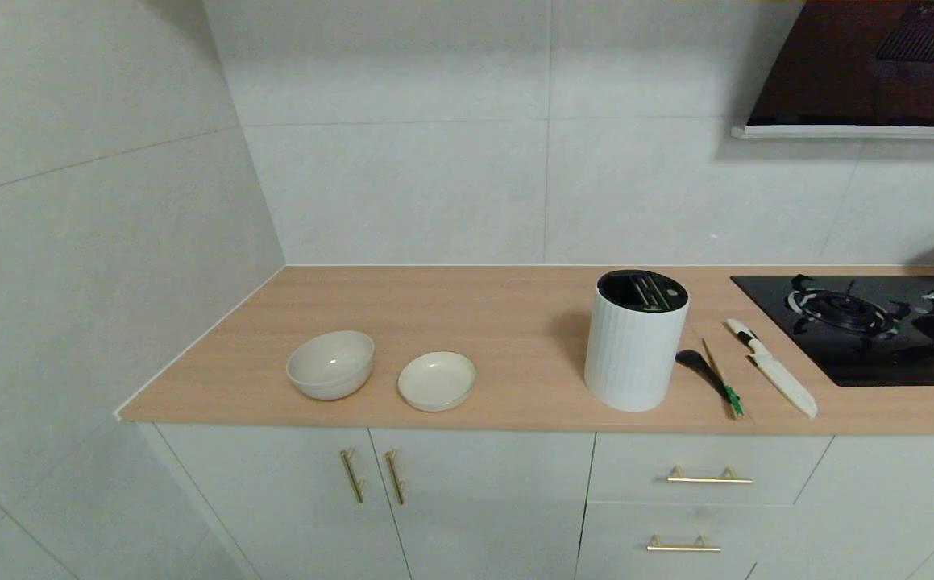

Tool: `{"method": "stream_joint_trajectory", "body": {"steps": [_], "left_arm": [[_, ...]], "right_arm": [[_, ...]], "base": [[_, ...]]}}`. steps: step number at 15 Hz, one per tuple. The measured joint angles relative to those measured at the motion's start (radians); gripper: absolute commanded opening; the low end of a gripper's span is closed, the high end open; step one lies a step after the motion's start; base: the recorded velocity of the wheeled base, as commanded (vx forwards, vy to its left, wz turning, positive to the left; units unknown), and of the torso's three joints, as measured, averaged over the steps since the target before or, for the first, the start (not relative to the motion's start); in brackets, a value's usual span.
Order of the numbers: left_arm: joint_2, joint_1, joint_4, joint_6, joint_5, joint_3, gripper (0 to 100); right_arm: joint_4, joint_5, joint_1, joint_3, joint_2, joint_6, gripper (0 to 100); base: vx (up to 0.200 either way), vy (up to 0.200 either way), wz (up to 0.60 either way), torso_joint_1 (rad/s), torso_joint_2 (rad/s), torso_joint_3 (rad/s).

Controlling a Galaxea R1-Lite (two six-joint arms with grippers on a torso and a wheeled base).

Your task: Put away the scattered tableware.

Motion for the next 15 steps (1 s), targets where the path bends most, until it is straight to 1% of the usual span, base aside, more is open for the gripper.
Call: {"method": "stream_joint_trajectory", "body": {"steps": [5, 15], "left_arm": [[0.000, 0.000, -0.001, 0.000, 0.000, 0.001, 100], [0.000, 0.000, 0.000, 0.000, 0.000, 0.000, 100]], "right_arm": [[0.000, -0.001, 0.000, 0.000, 0.000, 0.002, 100], [0.000, -0.001, 0.000, 0.000, 0.000, 0.001, 100]], "base": [[0.000, 0.000, 0.00, 0.000, 0.00, 0.000], [0.000, 0.200, 0.00, 0.001, 0.00, 0.000]]}}
